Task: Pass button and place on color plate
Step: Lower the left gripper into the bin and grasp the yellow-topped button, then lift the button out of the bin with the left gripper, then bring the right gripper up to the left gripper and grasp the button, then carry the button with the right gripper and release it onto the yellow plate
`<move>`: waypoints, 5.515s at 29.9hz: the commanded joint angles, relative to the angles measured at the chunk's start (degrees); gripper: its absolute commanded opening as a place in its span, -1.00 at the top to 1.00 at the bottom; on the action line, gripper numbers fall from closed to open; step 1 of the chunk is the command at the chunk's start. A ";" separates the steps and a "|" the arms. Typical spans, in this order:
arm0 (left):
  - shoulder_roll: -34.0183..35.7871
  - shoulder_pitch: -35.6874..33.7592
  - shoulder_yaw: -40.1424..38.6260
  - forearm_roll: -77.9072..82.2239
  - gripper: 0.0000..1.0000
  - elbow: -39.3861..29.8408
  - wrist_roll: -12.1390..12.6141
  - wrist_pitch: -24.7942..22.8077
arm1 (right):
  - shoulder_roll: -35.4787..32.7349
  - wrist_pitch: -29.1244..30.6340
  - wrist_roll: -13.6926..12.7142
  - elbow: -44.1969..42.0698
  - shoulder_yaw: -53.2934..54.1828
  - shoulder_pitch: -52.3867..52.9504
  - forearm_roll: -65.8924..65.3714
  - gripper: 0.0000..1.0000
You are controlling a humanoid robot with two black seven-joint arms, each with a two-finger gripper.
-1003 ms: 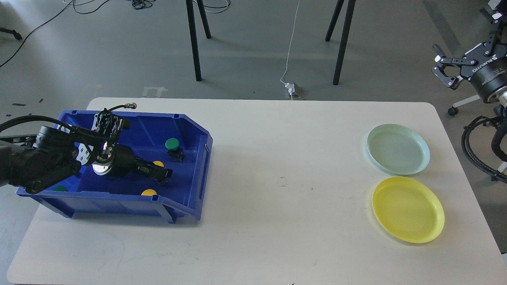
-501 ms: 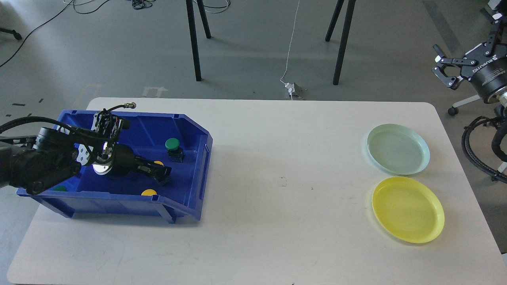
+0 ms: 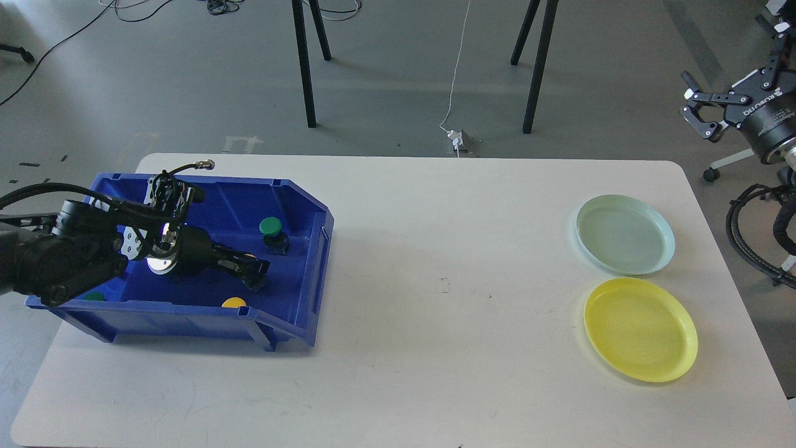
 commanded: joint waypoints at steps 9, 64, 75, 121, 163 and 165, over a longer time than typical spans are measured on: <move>0.00 -0.01 0.02 0.00 0.14 -0.23 0.00 -0.10 | -0.03 0.00 0.00 -0.05 0.00 -0.05 0.00 -1.00; 16.38 -7.92 -29.60 -43.38 0.79 -29.16 0.00 -8.68 | 1.03 0.00 0.00 -1.73 2.90 0.04 -1.40 -1.00; -10.53 -2.82 -33.99 -54.58 0.79 -8.42 0.00 -8.68 | 1.99 0.00 2.10 14.26 2.72 -3.04 -18.71 -1.00; -14.33 -0.36 -36.01 -55.46 0.78 -4.80 0.00 -8.68 | 30.47 -5.50 13.79 7.86 -7.74 8.21 -31.73 -0.72; -15.47 -0.27 -36.36 -55.72 -0.77 -4.27 0.00 -8.68 | 18.81 -13.31 13.27 13.21 -7.56 5.67 -31.55 0.91; -15.56 -0.27 -36.36 -55.72 -0.79 -4.19 0.00 -8.68 | 12.83 -16.82 13.00 17.77 -7.39 2.51 -31.55 0.91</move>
